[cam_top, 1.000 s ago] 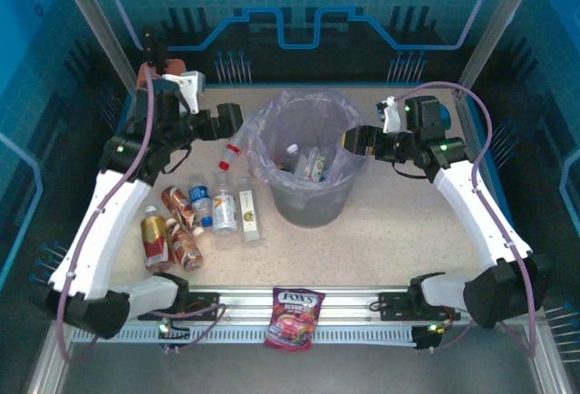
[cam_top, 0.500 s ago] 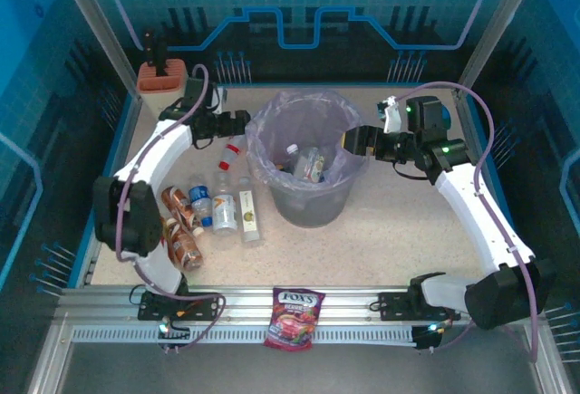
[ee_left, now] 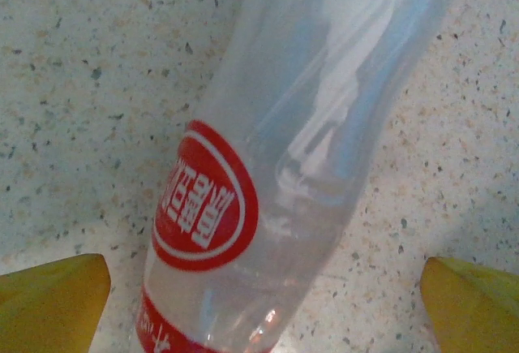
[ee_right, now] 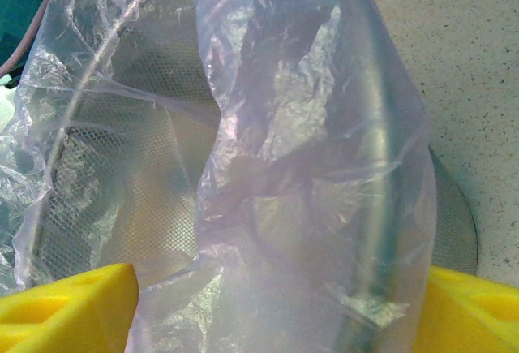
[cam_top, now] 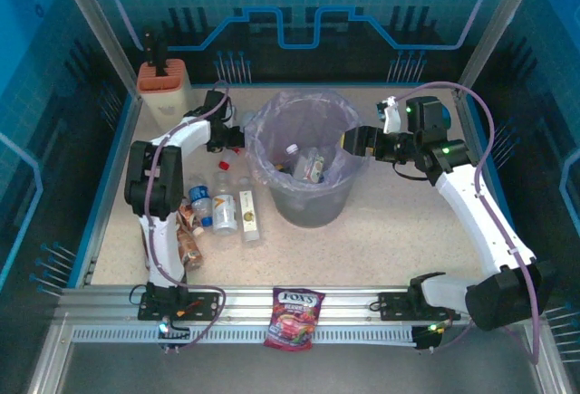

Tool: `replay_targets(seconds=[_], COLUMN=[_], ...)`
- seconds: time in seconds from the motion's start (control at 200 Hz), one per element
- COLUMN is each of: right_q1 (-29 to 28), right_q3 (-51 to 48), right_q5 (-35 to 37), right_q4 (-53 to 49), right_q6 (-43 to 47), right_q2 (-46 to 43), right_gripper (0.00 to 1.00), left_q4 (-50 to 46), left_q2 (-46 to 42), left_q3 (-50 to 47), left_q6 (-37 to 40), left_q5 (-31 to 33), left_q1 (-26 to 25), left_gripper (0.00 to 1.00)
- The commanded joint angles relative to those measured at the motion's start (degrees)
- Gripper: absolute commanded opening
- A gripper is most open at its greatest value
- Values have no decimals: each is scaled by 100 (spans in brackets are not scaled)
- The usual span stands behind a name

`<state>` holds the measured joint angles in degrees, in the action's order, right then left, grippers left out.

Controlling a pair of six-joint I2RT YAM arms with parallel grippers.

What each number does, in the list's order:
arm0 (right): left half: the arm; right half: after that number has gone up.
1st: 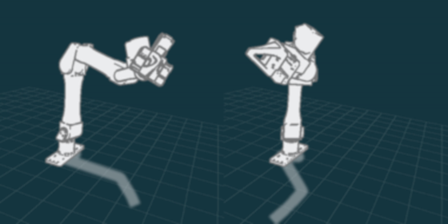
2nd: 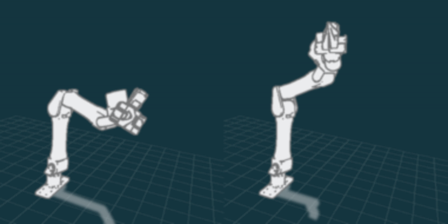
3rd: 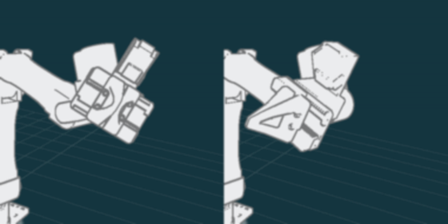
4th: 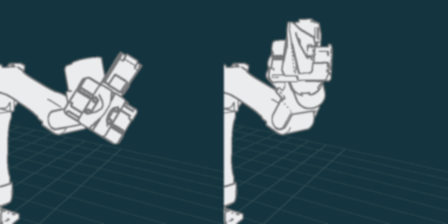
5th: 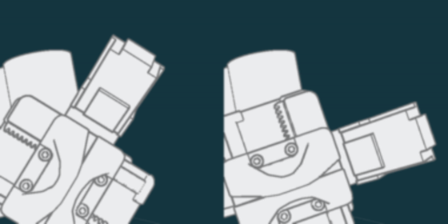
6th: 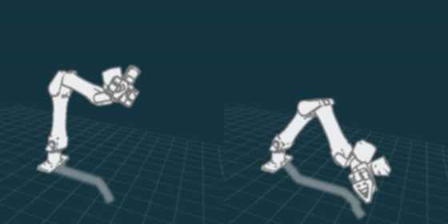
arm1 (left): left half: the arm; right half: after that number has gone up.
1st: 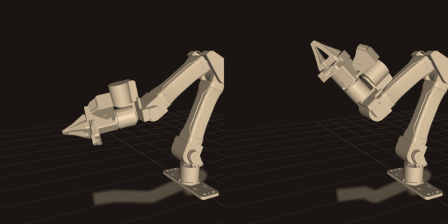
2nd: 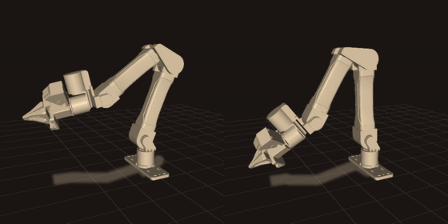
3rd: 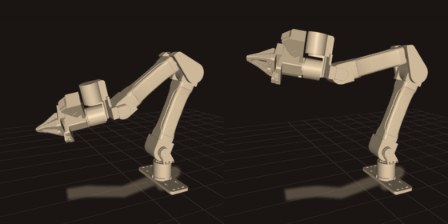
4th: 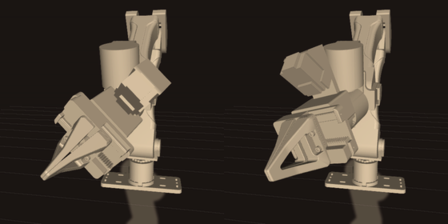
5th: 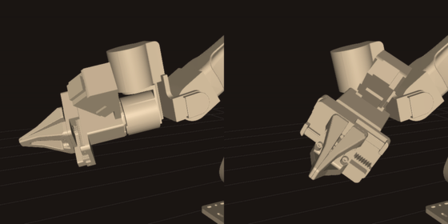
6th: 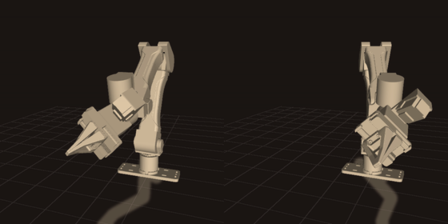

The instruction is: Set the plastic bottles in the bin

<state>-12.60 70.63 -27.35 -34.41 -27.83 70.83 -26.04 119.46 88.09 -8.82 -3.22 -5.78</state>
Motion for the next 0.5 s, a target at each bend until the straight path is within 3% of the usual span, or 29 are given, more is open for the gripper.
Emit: replay_targets(seconds=[0.0, 0.395, 0.49], right_q1=[-129, -135, -134], right_q3=[143, 178, 192], right_q5=[-95, -91, -95], right_q4=[-22, -30, -53], right_q6=[48, 41, 42], right_q2=[-164, -223, -218], right_gripper=[83, 84, 84], left_q4=[-227, -873, -1093], left_q2=[219, 690, 836], left_q3=[462, 969, 1142], left_q6=[116, -17, -12], left_q5=[82, 73, 67], left_q1=[51, 56, 57], left_gripper=[97, 67, 65])
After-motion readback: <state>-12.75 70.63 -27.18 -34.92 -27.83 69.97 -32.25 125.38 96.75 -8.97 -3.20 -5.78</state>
